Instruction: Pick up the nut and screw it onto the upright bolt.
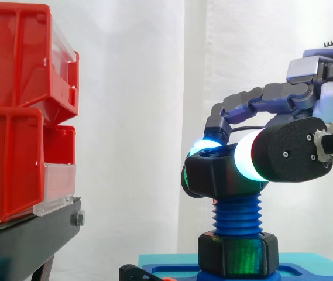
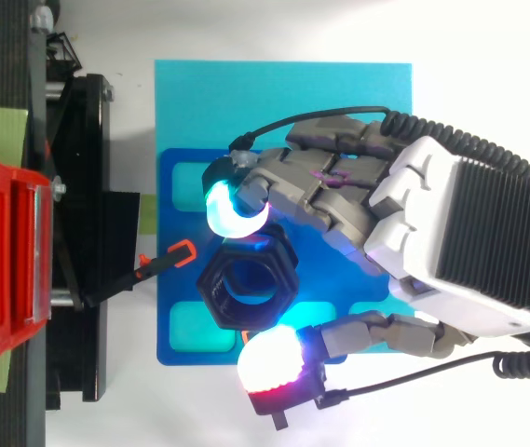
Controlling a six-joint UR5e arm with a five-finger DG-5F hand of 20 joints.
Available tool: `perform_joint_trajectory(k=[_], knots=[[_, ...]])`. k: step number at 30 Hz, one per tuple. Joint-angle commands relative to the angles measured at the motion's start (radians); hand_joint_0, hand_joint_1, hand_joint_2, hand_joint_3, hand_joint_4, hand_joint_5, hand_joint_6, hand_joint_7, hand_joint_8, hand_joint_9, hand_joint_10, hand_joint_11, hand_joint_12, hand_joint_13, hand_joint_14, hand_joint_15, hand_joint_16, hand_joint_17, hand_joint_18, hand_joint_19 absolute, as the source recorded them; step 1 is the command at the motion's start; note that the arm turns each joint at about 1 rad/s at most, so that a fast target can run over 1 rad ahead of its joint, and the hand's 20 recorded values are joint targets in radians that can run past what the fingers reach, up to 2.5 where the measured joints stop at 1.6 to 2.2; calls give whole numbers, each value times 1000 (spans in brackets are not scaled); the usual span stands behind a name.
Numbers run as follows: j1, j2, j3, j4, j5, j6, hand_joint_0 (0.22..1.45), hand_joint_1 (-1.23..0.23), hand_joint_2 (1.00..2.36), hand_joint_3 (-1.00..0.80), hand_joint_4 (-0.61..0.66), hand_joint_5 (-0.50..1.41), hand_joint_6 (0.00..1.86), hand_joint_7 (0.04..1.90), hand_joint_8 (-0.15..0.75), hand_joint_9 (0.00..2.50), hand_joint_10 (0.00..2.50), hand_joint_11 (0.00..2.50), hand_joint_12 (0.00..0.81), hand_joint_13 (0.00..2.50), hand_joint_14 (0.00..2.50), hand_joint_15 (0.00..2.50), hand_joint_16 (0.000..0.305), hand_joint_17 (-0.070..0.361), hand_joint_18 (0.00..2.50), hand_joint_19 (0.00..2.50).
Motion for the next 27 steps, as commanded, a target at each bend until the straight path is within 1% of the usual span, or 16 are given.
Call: perform_joint_trajectory(k=[1,6,8,12,17,23,27], knots=[[-2,0,1,-2,0,1,632,-649,1000,-500,265,-105,500,1344,325,963,11,289,340,849,8,207,38,86,642,312],[-8,-1,0,-15,0,7,631,-648,1000,-500,266,-105,500,1340,327,969,10,301,338,849,8,208,38,86,644,309],[-12,0,0,-31,-2,12,632,-646,1000,-500,265,-104,500,1341,326,969,10,300,339,851,8,205,38,87,643,311],[-14,-1,0,-50,-3,17,633,-645,1000,-500,266,-104,500,1343,329,971,9,292,340,850,9,207,38,87,643,309],[-17,0,0,-50,-6,17,634,-644,1000,-500,264,-104,500,1343,327,976,9,298,339,850,8,205,38,86,643,312],[-19,0,0,-48,-25,17,634,-643,1000,-500,263,-103,500,1340,326,979,10,292,339,851,8,202,38,87,644,312],[-19,0,1,-50,-25,17,635,-643,1000,-500,265,-102,500,1342,324,974,12,291,339,851,8,205,39,87,644,309]])
